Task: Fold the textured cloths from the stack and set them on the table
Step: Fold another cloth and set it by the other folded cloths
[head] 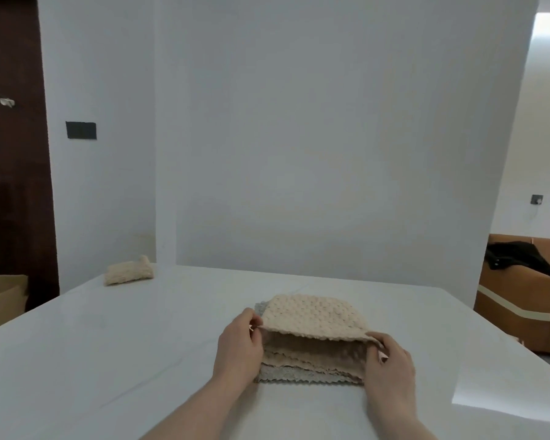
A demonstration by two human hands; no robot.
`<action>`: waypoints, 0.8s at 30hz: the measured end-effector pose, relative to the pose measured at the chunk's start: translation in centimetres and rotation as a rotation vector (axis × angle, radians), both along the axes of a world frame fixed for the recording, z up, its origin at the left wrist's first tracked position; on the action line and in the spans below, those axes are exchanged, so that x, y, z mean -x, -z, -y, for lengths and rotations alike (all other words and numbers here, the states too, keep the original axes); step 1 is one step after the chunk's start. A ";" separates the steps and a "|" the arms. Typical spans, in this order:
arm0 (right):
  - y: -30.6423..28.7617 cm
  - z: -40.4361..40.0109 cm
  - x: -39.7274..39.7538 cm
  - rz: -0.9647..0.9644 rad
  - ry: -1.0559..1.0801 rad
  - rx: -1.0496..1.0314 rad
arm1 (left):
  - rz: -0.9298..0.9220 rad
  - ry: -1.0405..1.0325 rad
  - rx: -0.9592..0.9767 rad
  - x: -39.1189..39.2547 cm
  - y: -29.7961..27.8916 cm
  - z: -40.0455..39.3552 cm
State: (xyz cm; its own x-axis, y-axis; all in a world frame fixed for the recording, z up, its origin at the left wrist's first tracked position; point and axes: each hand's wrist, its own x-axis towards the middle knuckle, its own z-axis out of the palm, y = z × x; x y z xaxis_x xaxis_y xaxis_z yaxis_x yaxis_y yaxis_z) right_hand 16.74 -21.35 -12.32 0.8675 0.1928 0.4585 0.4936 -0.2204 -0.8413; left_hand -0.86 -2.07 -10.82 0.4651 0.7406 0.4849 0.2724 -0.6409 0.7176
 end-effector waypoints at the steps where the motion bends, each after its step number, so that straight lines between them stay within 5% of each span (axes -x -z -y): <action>1: -0.9 0.0 0.0 0.001 -0.001 -0.050 | 0.026 0.012 -0.008 0.1 -1.3 0.2; 13: -16.3 3.5 5.4 0.172 -0.096 -0.314 | 0.324 0.006 -0.309 7.6 -16.6 1.9; 24: -14.7 5.5 9.9 0.182 -0.162 -0.198 | 0.049 0.098 -0.199 15.5 -15.8 2.7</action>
State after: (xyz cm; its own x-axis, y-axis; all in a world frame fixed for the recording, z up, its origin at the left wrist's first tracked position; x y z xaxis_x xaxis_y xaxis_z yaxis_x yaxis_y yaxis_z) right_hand 6.89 -26.89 2.34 0.7330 0.2130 0.6460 0.6554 0.0328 -0.7545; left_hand -16.38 -4.78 4.99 0.5027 0.5804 0.6406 0.1701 -0.7930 0.5850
